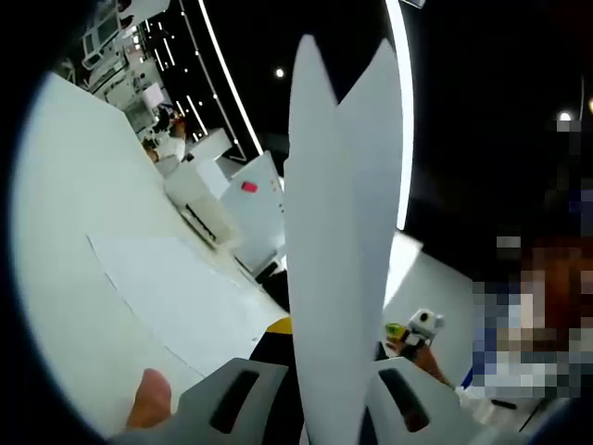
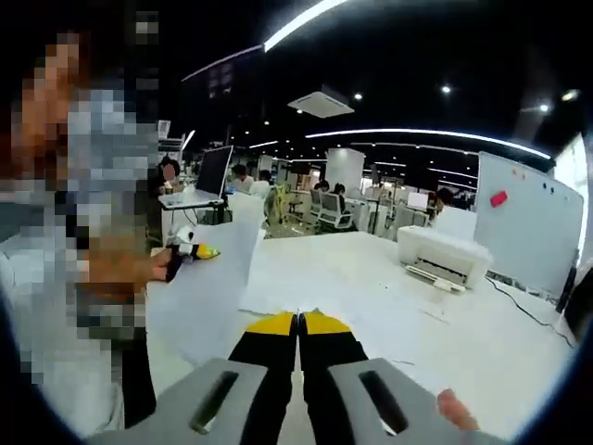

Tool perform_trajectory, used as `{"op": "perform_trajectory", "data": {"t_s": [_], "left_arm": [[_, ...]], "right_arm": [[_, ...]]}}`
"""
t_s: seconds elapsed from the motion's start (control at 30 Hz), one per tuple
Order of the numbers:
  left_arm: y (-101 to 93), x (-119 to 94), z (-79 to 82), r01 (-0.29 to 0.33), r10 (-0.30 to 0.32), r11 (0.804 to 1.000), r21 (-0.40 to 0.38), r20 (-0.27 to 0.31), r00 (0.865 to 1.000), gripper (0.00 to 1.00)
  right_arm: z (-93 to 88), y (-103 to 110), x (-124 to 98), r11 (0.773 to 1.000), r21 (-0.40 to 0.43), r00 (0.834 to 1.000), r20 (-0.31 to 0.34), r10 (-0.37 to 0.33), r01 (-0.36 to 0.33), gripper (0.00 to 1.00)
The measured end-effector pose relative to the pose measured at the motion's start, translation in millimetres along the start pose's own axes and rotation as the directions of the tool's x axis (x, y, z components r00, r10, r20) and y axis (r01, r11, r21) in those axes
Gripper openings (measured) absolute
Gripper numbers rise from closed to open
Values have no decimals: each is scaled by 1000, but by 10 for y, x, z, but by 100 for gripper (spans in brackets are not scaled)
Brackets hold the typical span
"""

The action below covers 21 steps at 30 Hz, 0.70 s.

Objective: Organize the stack of printing papers by aligning and flattening the scattered papers on the table

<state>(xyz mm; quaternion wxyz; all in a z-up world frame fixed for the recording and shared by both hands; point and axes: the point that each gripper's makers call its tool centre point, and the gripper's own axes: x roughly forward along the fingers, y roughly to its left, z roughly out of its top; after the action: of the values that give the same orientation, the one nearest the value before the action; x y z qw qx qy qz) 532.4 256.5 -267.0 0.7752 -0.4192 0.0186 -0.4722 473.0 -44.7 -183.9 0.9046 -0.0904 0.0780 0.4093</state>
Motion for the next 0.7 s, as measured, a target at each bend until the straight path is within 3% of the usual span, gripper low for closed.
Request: {"op": "perform_trajectory", "data": {"t_s": [0.3,0.7], "left_arm": [[-6,0,-9,-1,1,1000,-6,1,1000,6],[0,3,-7,-3,3,1000,-6,2,1000,6]], "right_arm": [[277,7,-102,999,-42,1000,14,-5,6,0],[777,346,-217,995,9,992,80,97,-98,0]]}}
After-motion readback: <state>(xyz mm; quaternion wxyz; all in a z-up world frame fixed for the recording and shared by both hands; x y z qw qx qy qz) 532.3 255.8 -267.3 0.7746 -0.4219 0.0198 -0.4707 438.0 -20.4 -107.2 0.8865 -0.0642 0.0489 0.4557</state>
